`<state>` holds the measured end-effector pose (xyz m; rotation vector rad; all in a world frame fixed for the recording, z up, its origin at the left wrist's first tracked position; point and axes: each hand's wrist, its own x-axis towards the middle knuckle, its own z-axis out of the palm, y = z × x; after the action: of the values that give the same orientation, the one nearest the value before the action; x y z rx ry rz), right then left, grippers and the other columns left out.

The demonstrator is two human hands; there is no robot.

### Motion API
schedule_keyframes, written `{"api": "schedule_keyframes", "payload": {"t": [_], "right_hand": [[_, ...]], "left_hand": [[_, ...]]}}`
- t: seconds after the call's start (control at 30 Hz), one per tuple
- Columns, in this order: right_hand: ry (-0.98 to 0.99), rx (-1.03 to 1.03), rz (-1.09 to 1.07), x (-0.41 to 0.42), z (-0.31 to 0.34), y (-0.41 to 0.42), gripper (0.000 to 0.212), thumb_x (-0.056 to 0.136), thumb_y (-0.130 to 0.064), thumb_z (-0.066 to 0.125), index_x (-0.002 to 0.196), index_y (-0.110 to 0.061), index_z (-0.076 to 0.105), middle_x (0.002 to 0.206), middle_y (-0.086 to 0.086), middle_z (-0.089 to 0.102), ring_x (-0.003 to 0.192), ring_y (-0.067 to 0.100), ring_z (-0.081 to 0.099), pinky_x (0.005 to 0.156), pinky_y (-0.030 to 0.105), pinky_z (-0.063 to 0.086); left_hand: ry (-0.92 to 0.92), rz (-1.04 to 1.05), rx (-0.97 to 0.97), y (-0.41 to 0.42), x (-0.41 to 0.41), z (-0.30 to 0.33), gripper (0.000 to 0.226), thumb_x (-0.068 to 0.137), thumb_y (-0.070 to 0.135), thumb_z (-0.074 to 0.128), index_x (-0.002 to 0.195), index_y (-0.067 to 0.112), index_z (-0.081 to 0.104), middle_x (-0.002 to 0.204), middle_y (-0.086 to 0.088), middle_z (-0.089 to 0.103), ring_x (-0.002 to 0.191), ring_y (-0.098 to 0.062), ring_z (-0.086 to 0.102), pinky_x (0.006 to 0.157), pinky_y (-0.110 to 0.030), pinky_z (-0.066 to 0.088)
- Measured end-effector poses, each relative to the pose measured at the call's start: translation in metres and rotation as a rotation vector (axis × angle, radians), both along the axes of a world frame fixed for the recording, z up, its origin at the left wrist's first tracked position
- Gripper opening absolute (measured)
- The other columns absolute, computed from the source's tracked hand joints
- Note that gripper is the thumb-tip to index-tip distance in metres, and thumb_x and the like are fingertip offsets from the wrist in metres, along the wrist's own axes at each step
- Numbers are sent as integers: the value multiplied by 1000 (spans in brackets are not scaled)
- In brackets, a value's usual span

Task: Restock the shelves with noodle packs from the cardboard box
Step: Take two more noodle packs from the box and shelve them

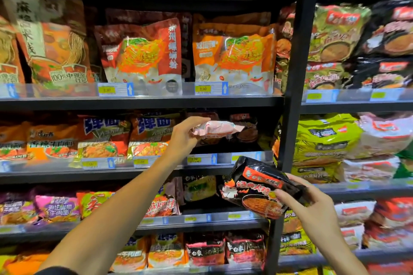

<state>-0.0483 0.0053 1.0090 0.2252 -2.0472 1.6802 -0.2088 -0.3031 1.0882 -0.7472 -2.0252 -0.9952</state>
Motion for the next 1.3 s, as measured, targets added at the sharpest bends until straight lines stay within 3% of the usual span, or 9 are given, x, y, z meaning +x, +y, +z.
{"api": "schedule_keyframes", "payload": {"t": [0.2,0.33,0.4,0.6,0.7,0.8,0.97,1.1,1.3], "right_hand": [[-19,22,-1,-12,-5,-4,40,71,-34,81,109,-40,71,100,-17,75,98,3,68,87,30,52],[-26,11,-6,-17,-3,-6,38,71,-33,81,107,-41,71,97,-19,75,94,-2,68,86,27,52],[-33,11,-5,-20,-5,-7,38,72,-32,81,107,-43,70,97,-20,75,94,-3,68,86,26,51],[-22,5,10,-26,-6,-8,36,77,-13,80,105,-35,71,90,-23,75,86,-9,67,70,6,50],[-14,7,17,-33,-5,-10,37,77,-14,81,106,-35,71,91,-21,75,89,-5,69,71,6,50],[12,5,15,-39,3,-15,37,77,-17,81,106,-37,70,93,-22,74,91,-7,67,73,5,49],[35,23,-2,-52,12,-22,39,77,-30,81,113,-38,69,107,-18,72,102,-8,62,83,11,46],[32,25,-1,-56,13,-26,38,77,-29,82,111,-39,69,104,-21,72,102,-10,61,80,6,45],[48,24,4,-59,13,-24,36,79,-21,82,109,-36,70,96,-24,73,94,-6,66,75,9,50]], "left_hand": [[-206,176,116,13,-33,-5,41,77,-14,68,115,3,72,107,0,70,98,-12,64,81,-11,47],[-368,249,87,12,-47,-13,6,82,2,73,78,2,69,67,-6,64,57,-12,52,44,-19,38],[-409,273,46,12,-50,-14,20,84,8,74,70,3,61,61,-1,55,53,-12,47,41,-16,30],[-481,413,-84,13,-44,-3,37,89,10,64,63,11,37,62,-3,42,61,-22,44,54,-33,32],[-449,579,-288,15,-42,4,29,90,8,57,66,9,40,68,-6,49,72,-30,53,60,-34,34],[-402,731,-522,22,-39,13,6,93,10,56,95,6,60,101,-13,67,98,-34,63,75,-39,46],[-288,802,-766,16,-66,8,60,84,1,64,141,14,51,148,-14,47,136,-38,43,104,-48,42],[-627,730,-825,18,-71,3,33,94,15,56,126,12,63,133,-10,61,120,-33,57,94,-37,45],[-606,731,-853,32,-50,15,25,97,23,47,103,9,67,114,-10,67,107,-30,62,81,-31,43]]}}
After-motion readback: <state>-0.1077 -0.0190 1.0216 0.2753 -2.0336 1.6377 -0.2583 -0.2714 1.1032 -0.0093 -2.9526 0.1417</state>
